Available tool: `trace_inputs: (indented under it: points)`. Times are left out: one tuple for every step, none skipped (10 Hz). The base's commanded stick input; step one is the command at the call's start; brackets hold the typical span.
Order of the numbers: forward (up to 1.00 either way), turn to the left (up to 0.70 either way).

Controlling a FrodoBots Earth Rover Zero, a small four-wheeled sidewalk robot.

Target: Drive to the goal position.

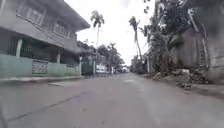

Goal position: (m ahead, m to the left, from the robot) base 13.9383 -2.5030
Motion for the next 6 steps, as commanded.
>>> trace_inputs:
  points:
    - [0.7,0.0]
    - [0.7,0.0]
    - [0.7,0.0]
    - [0.7,0.0]
    - [0.7,0.0]
    - [0.7,0.0]
